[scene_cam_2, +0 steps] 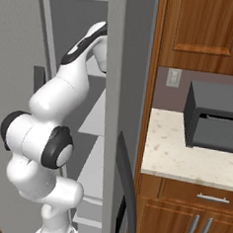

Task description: Take the bottled waters from the counter and place them in the freezer to freeze. Close the freezer door after placing the bottles.

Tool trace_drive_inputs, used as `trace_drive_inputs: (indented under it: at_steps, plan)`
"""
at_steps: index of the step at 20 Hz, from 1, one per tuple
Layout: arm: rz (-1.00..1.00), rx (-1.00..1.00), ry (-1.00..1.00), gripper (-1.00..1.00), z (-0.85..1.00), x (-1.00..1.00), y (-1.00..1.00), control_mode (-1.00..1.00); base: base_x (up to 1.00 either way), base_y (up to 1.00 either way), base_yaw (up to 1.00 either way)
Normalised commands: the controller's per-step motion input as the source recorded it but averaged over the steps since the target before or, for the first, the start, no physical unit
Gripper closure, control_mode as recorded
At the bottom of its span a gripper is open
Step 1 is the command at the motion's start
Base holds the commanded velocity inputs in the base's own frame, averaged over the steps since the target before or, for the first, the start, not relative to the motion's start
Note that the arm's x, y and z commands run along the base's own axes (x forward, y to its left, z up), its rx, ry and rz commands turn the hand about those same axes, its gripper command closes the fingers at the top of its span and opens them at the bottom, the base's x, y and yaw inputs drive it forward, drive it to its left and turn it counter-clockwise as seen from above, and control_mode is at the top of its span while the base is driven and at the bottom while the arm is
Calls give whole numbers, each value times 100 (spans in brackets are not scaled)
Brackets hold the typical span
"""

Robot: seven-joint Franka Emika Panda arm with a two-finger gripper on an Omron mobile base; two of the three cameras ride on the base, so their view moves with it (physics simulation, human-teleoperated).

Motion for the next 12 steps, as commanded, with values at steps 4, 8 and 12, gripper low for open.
trace_drive_inputs:
  at_steps: [4, 8, 12]
  plan:
    - [-4, 0, 0, -100, 12, -82, 4, -100, 0, 0, 0]
    - [-8, 0, -2, -100, 14, -95, 18, -100, 0, 0, 0]
    - [-8, 0, -1, -100, 21, -88, 25, -100, 0, 0, 0]
